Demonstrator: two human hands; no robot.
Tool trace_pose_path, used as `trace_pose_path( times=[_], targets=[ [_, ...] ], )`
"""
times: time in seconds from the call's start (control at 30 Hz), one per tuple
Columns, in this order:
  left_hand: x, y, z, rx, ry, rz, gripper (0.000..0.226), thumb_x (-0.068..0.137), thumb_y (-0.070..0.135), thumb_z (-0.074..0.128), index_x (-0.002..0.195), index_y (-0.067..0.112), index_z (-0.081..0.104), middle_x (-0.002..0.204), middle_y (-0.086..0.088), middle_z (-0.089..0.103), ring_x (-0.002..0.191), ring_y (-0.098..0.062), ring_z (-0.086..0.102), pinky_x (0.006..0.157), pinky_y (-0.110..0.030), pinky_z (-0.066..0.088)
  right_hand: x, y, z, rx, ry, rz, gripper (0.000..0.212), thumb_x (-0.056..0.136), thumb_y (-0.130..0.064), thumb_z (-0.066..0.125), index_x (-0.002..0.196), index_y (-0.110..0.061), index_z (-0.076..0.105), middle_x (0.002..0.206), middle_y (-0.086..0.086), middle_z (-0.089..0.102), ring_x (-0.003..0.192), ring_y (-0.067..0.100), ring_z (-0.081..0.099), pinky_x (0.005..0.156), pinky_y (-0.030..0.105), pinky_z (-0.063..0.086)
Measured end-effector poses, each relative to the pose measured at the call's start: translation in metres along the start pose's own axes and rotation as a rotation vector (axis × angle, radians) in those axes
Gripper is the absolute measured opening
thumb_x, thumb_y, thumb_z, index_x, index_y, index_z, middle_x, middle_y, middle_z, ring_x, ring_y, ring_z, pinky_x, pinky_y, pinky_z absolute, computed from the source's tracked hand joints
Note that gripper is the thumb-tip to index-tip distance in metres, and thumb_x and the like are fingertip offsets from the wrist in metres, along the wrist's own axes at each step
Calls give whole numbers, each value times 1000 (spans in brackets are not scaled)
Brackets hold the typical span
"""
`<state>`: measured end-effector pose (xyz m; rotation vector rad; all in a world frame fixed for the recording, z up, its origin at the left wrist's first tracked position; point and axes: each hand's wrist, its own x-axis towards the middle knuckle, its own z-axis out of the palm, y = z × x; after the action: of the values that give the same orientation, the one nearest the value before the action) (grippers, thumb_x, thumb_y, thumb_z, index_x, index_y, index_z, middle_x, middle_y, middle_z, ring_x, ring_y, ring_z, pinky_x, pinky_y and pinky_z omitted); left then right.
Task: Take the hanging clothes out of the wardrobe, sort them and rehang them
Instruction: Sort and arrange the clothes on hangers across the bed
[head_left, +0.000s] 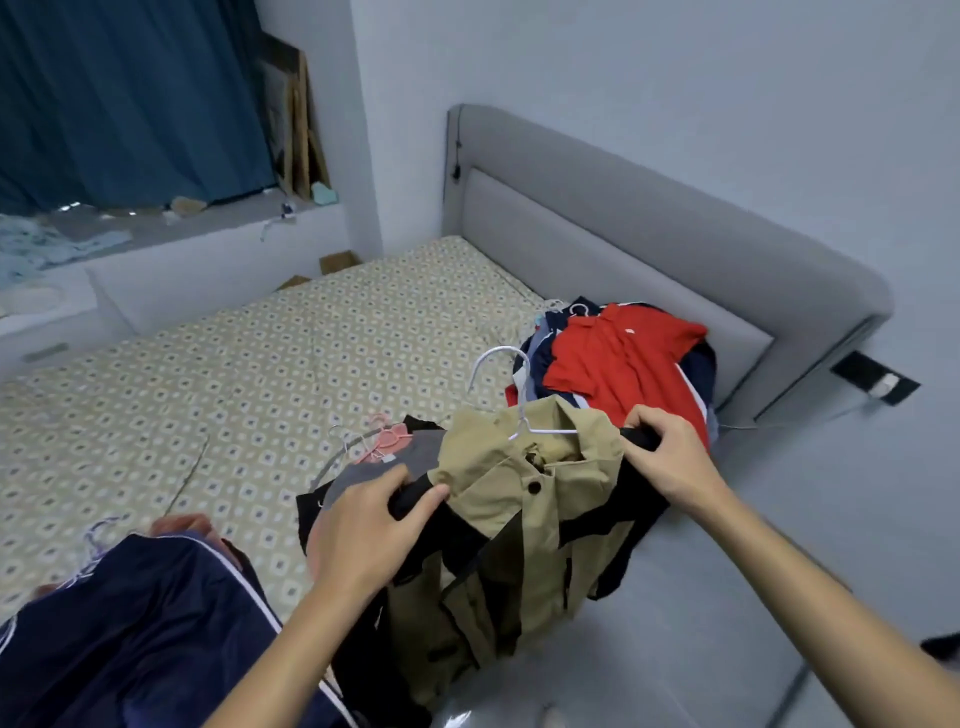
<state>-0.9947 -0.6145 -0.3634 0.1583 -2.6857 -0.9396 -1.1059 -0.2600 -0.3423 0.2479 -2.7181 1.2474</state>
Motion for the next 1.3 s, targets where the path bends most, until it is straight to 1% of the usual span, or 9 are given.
trace_pose_path(
  times=[0.17,0.27,0.37,0.57,0.73,0.87,0.97,1.2,1.3],
  targets=[
    [21,66,20,-47,3,94,60,83,79,55,81,20,64,75,-1,67,77,-18,64,70,-44,56,-7,17,-69,1,112,9,27,78,-39,68,71,-16,55,69,-3,57,70,13,51,70,40,44],
    [35,101,48,-47,-38,140,58,84,80,54,73,23,57,63,6,60,67,-9,58,64,-43,52,-2,43,-103,-2,172,47,28,75,-41,68,71,-18,54,68,-1,56,67,9,48,66,35,40],
    [53,138,84,-30,-56,159,60,86,75,61,67,19,49,54,4,54,58,-9,54,58,-41,49,12,81,-136,-17,218,72,28,72,-46,67,71,-21,55,68,-5,58,68,9,50,64,34,40],
    [99,213,174,-62,-110,133,56,88,68,66,66,21,46,56,2,52,56,-12,54,54,-40,44,70,162,-204,-43,234,74,28,70,-52,64,68,-26,54,71,-6,60,72,15,55,67,36,43],
    [144,270,242,-46,-114,109,61,89,75,56,67,20,43,56,0,50,56,-13,53,57,-47,47,140,225,-257,-70,193,87,29,68,-58,62,67,-30,54,75,-4,63,74,21,58,67,38,44],
    [188,292,288,-1,-124,63,55,91,75,56,76,22,52,61,3,57,63,-14,58,60,-41,51,213,264,-280,-111,156,83,29,77,-47,75,66,-29,55,76,-3,64,76,22,58,64,35,40],
    [227,296,317,-11,-114,44,45,93,68,60,78,26,54,62,5,58,64,-14,58,59,-39,47,269,282,-281,-150,116,95,28,76,-53,71,67,-32,55,80,0,63,78,22,58,66,35,38],
    [334,269,378,-6,-153,18,30,99,59,57,89,30,56,76,12,61,74,-8,58,61,-35,45,404,318,-251,-237,11,109,23,82,-40,77,77,-25,61,85,3,58,81,25,57,73,37,44],
    [382,255,403,16,-189,-26,29,103,54,53,95,27,57,85,11,62,80,-13,59,63,-36,45,463,334,-232,-252,-84,132,21,83,-40,76,77,-28,59,86,-3,55,84,24,57,73,35,40]
  ],
)
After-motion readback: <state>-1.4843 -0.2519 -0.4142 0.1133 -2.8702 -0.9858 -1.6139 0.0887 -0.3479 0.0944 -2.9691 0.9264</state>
